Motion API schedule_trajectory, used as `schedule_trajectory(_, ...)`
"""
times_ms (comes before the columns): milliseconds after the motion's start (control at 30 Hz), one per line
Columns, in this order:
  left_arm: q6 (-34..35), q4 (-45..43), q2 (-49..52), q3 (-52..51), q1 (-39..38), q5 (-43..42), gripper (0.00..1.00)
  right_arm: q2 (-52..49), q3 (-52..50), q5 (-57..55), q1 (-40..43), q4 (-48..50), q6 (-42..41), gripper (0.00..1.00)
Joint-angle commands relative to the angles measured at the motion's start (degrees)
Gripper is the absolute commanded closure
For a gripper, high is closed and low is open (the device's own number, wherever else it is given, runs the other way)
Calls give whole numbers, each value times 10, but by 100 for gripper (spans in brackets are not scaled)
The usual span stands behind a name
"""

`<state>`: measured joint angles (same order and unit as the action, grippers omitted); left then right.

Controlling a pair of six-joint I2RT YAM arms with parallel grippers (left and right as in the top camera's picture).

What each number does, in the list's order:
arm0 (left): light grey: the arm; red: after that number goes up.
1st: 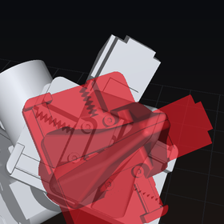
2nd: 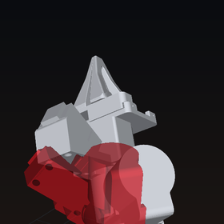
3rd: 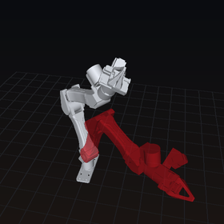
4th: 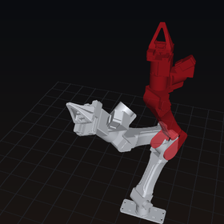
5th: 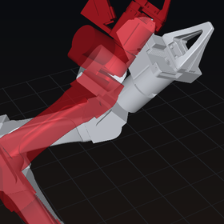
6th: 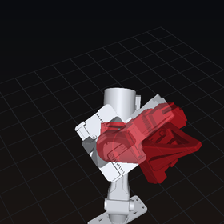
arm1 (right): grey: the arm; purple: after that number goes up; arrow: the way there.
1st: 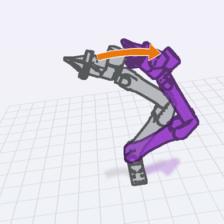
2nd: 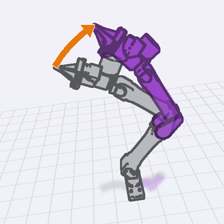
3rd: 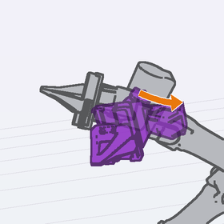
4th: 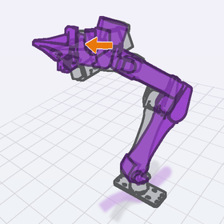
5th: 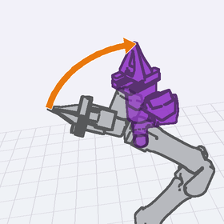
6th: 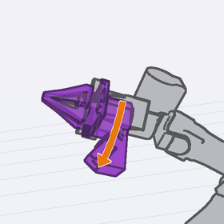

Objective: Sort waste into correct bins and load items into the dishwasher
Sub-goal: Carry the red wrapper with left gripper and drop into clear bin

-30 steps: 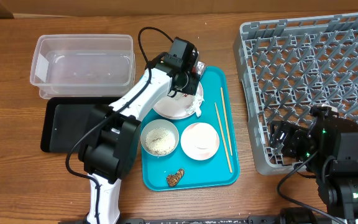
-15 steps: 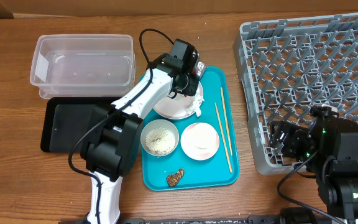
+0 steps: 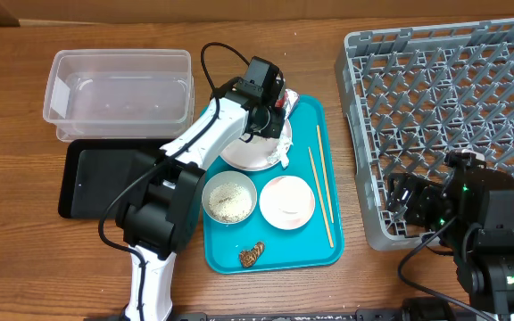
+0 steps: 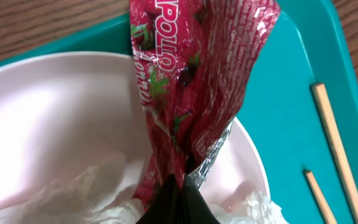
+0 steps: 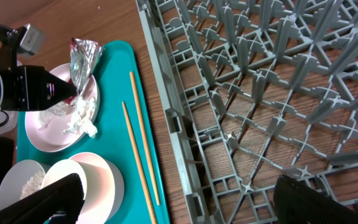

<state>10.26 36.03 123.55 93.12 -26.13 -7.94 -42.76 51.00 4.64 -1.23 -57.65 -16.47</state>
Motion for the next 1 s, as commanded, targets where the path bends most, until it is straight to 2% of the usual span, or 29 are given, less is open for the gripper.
schedule_trajectory(0,-4,15,-39,41,18,9,96,1,14,-1,-2,2,1,0)
schedule_trajectory(300,-4,86,-141,65,84,72,96,1,14,-1,-2,2,1,0)
schedule_trajectory(500,-4,130,-206,65,159,90,96,1,14,-1,-2,2,1,0)
schedule_trajectory(833,-4,157,-182,64,253,90,94,1,14,-1,-2,2,1,0)
schedule_trajectory(867,-4,157,-176,64,256,90,86,1,14,-1,-2,2,1,0)
schedule_trajectory(900,-4,157,-166,64,258,86,57,1,14,-1,-2,2,1,0)
schedule_trajectory(967,-4,156,-162,64,258,63,49,1,14,-1,-2,0,1,0)
